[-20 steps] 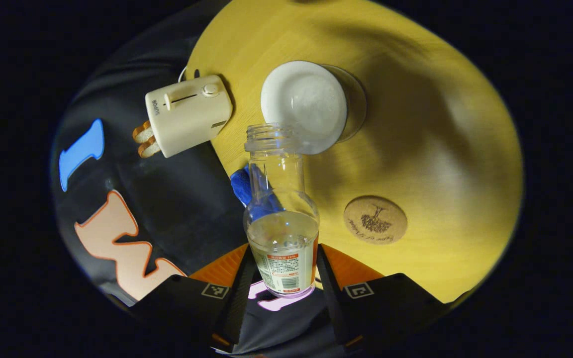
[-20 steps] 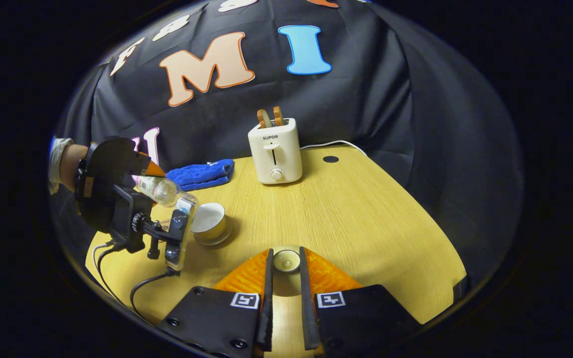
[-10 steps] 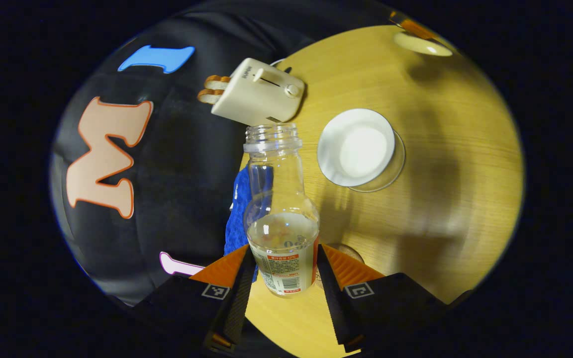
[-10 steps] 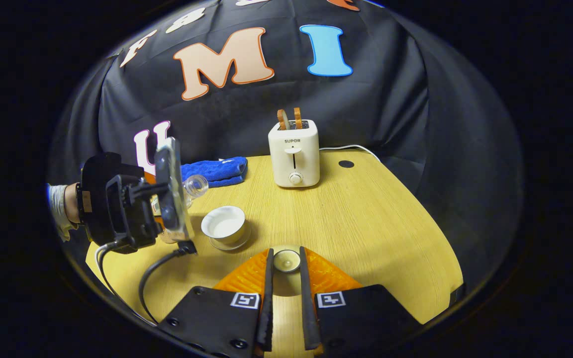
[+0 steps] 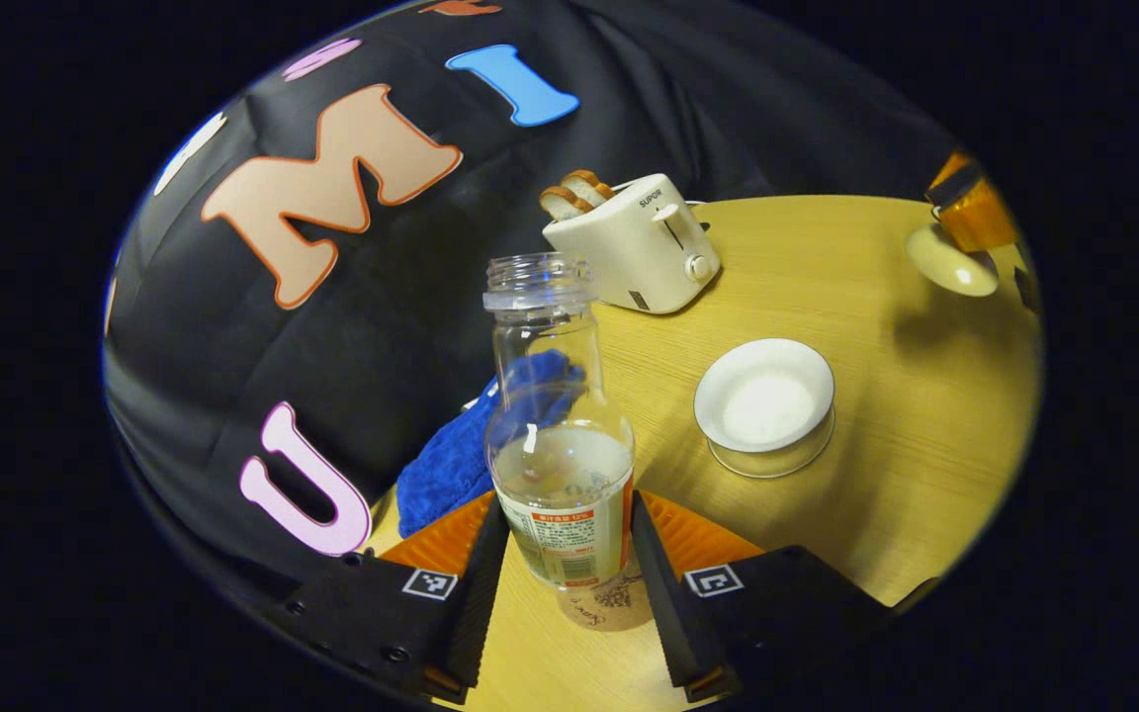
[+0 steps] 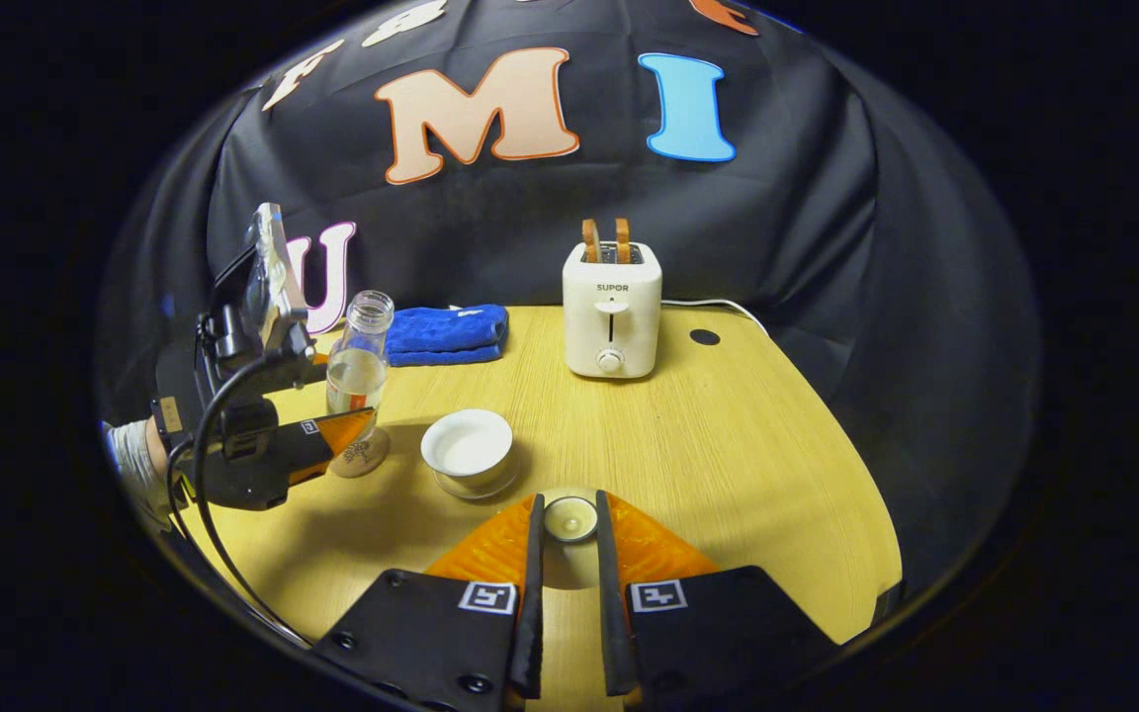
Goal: Open the teacup lid with one hand, grasp the water bottle and pour water into the teacup with the other hand; after pouring, place the water bottle on the coaster and then close the teacup lid.
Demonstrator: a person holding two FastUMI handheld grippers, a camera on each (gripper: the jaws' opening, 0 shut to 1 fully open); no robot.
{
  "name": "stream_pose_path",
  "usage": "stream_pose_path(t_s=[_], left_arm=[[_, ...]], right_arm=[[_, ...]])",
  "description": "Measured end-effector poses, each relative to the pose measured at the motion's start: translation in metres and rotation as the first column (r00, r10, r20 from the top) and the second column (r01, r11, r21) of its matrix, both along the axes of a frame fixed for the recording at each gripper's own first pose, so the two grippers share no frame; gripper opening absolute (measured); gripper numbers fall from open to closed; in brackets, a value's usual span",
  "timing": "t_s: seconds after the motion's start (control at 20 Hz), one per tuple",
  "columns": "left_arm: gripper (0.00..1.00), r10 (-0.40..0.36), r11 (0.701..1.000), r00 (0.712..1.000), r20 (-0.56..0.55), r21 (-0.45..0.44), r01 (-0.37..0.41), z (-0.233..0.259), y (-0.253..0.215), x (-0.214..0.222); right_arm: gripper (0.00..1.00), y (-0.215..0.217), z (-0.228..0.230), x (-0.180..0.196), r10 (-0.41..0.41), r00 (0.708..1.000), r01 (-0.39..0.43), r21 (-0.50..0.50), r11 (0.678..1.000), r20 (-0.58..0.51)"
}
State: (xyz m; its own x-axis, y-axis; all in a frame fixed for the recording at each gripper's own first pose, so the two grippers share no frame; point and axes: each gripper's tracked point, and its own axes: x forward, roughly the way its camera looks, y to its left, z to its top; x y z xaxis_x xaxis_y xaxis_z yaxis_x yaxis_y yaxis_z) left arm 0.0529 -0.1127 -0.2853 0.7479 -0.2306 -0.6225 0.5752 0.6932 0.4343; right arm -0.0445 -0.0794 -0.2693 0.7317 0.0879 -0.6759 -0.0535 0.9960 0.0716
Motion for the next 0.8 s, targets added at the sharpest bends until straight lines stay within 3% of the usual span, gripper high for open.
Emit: stream_pose_path(t_s=[0.1, 0.2, 0.4, 0.65, 0.8], left_arm=[[0.68, 0.039, 0.997, 0.999, 0.002, -0.062, -0.039, -0.002, -0.001, 0.000], [0.67, 0.106, 0.985, 0.994, 0.019, -0.139, -0.102, 0.000, 0.003, 0.003], [0.68, 0.221, 0.930, 0.975, -0.006, -0.301, -0.212, 0.000, 0.012, 0.011], [0.69, 0.272, 0.891, 0.959, -0.075, -0.357, -0.281, -0.018, 0.019, 0.005], [0.70, 0.277, 0.878, 0.958, -0.071, -0.385, -0.282, -0.017, 0.020, 0.008]], right_arm=[[0.31, 0.006, 0.003, -0.001, 0.012, 1.000, -0.012, -0.010, 1.000, 0.000], [0.28, 0.013, 0.004, -0.002, 0.017, 1.000, -0.017, -0.017, 1.000, -0.006], [0.28, 0.026, 0.008, -0.007, 0.041, 0.999, -0.042, -0.037, 0.998, -0.018], [0.28, 0.035, 0.012, -0.008, 0.060, 0.998, -0.061, -0.057, 0.996, -0.023], [0.28, 0.039, 0.014, -0.008, 0.066, 0.998, -0.067, -0.057, 0.996, -0.026]])
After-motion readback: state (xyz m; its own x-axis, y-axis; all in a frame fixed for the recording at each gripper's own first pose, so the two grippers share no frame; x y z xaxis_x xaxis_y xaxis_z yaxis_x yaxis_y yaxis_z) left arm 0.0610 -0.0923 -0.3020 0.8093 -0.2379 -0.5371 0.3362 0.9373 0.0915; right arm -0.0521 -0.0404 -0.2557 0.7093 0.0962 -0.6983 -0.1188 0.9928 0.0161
